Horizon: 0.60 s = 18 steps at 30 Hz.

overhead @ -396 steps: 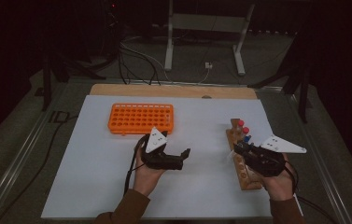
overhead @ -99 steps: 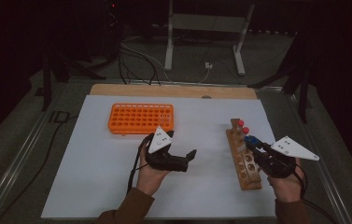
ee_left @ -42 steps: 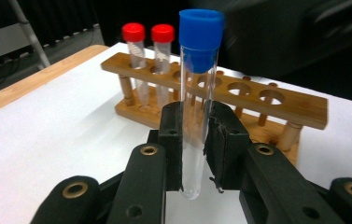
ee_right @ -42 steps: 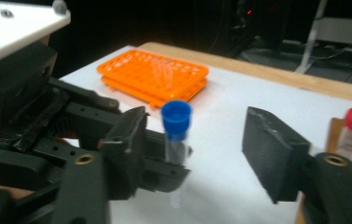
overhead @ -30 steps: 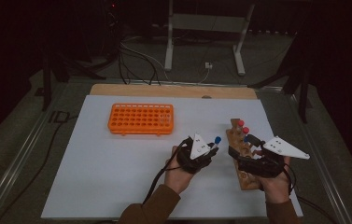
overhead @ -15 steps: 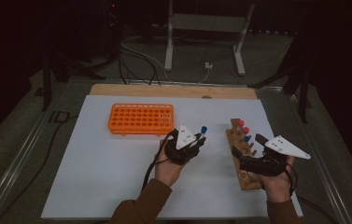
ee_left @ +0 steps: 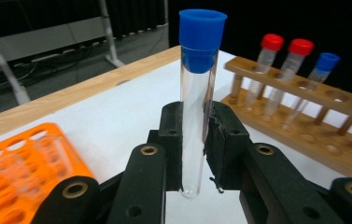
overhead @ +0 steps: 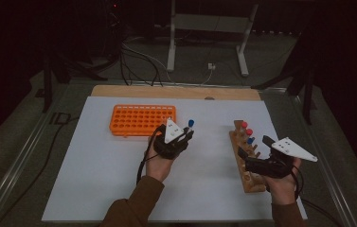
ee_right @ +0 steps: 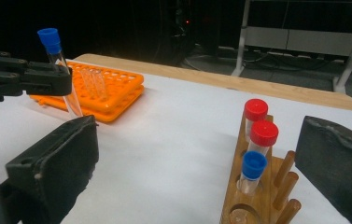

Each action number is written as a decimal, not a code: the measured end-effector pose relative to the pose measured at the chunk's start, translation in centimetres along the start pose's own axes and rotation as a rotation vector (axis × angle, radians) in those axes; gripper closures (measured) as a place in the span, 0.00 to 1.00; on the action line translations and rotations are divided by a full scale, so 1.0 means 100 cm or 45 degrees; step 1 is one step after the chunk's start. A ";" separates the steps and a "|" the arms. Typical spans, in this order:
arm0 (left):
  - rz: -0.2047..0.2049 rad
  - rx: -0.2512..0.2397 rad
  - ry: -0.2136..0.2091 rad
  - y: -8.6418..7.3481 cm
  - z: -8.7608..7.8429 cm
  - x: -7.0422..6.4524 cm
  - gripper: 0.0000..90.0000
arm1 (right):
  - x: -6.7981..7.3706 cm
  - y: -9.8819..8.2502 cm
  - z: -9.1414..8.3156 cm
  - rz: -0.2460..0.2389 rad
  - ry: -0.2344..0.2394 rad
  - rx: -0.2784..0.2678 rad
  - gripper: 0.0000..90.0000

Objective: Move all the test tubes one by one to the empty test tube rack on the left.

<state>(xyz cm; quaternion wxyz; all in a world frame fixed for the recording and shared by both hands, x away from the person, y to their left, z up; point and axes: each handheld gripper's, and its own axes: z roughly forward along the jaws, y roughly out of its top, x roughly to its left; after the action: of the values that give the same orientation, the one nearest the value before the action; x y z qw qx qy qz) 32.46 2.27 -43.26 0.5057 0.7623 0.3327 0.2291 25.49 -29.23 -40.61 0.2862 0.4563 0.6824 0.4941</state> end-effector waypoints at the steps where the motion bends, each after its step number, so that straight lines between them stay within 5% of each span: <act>1: -0.002 -0.002 0.010 0.000 -0.001 0.002 0.86 | 0.000 0.000 0.000 0.002 -0.001 -0.001 0.00; 18: 0.011 -0.001 0.154 -0.005 -0.010 0.040 0.86 | -0.001 -0.001 0.000 -0.003 -0.004 0.002 0.00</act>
<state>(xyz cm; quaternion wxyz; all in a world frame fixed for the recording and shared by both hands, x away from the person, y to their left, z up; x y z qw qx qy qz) 34.35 6.03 -43.26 0.4839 0.7482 0.3595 0.2771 25.52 -29.28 -40.67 0.2876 0.4565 0.6828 0.4927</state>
